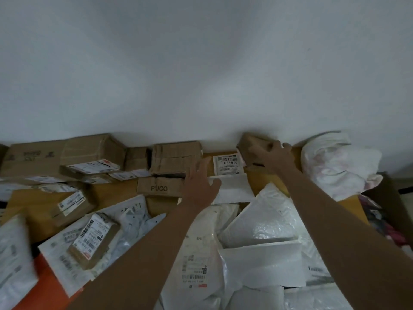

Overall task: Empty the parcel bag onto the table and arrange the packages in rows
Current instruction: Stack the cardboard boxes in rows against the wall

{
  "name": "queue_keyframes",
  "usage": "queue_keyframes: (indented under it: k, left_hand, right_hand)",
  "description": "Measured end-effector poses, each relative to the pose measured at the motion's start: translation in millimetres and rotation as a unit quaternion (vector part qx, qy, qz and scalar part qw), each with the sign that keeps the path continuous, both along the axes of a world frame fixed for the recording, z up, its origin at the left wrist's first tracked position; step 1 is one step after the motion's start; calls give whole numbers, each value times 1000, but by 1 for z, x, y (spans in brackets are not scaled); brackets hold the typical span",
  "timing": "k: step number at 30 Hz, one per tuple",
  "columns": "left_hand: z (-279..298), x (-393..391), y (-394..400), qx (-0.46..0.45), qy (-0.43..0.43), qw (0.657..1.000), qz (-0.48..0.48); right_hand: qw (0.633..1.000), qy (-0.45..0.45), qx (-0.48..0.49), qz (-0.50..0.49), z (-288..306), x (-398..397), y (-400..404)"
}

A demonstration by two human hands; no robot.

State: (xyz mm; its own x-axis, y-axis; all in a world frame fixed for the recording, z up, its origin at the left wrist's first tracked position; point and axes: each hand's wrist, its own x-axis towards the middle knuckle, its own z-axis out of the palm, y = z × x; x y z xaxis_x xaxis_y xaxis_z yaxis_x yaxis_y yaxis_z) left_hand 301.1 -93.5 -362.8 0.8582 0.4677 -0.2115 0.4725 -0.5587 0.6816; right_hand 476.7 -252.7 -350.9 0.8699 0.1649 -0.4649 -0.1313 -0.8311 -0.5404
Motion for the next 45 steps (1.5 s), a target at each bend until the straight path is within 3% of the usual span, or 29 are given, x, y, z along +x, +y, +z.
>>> queue_keyframes:
  k: [2, 6, 10, 13, 17, 20, 24, 27, 32, 45]
  left_hand:
    - [9, 8, 4, -78, -45, 996, -22]
    - [25, 17, 24, -152, -114, 981, -48]
    - [40, -3, 56, -278, -152, 940, 127]
    - [38, -23, 85, -267, -113, 930, 227]
    - [29, -45, 104, -233, -75, 931, 271]
    - [30, -54, 112, -152, -66, 943, 289]
    - [34, -59, 116, -84, -75, 950, 292]
    - [28, -57, 120, -83, -98, 949, 289]
    - [24, -54, 118, -60, -138, 952, 266]
    - [27, -64, 125, -82, -134, 905, 395]
  right_hand:
    - [999, 34, 26, 24, 22, -9, 16]
    - [992, 66, 74, 82, 56, -35, 53]
    - [974, 36, 220, 44, 72, -53, 79]
    - [957, 35, 281, 58, 67, -73, 97]
    - [934, 76, 346, 45, 52, -101, 130]
    - [952, 51, 302, -4, 43, -112, 154]
    - [978, 7, 210, 3, 26, -117, 176]
    - [978, 0, 206, -1, 22, -119, 182]
    - [966, -107, 235, -17, 25, -120, 174]
    - [961, -31, 257, 101, 14, -144, 216]
